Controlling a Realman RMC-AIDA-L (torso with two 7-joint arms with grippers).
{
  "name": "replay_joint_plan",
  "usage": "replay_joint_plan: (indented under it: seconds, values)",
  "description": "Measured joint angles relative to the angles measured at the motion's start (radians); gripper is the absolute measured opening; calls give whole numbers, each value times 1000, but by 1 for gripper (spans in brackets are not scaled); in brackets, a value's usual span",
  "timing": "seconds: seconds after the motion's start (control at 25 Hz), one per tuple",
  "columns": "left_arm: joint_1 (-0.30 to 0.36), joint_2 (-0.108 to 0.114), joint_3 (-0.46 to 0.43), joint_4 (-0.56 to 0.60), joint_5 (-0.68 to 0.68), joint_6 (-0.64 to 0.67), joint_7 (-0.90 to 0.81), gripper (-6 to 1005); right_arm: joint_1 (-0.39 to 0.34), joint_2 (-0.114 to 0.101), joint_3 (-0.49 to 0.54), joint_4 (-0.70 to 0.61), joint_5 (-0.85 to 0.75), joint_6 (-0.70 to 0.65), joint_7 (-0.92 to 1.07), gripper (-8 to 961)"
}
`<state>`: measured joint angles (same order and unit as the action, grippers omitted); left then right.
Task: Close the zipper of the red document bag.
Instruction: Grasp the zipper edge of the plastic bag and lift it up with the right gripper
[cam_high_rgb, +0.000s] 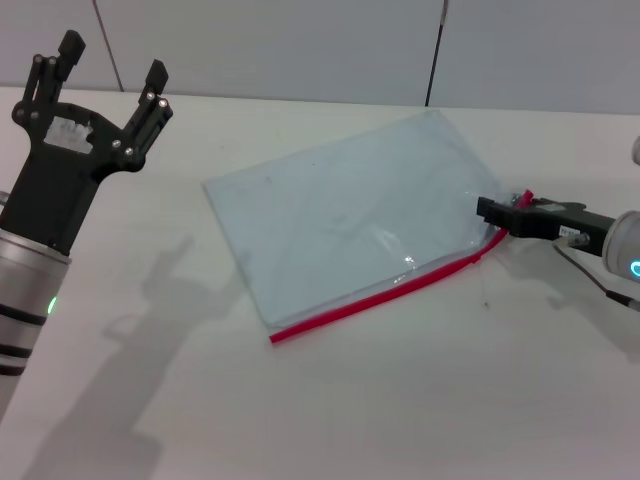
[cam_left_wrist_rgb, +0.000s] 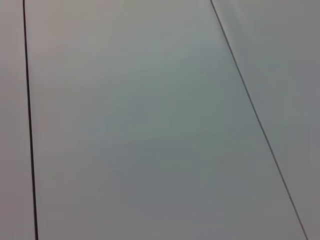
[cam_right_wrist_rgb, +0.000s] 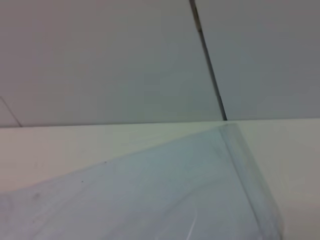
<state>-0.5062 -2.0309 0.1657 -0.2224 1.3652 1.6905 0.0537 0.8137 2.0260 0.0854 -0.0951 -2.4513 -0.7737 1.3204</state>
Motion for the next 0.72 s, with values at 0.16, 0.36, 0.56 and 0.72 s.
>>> replay_joint_plan:
  seconds: [0.16,0.36,0.56,0.72]
  values:
    - [0,0,0,0,0,0,0,842,5,0,-55,-5,-2,0,32,555]
    - [0,0,0,0,0,0,0,842,9,-1,-88,-6,-2,1,34,343]
    - [0,0,0,0,0,0,0,842,10,-1,-92,-3,-2,-9,32,229]
    - [0,0,0,0,0,0,0,843,10,-1,-96,-3,-3,-58,29,195]
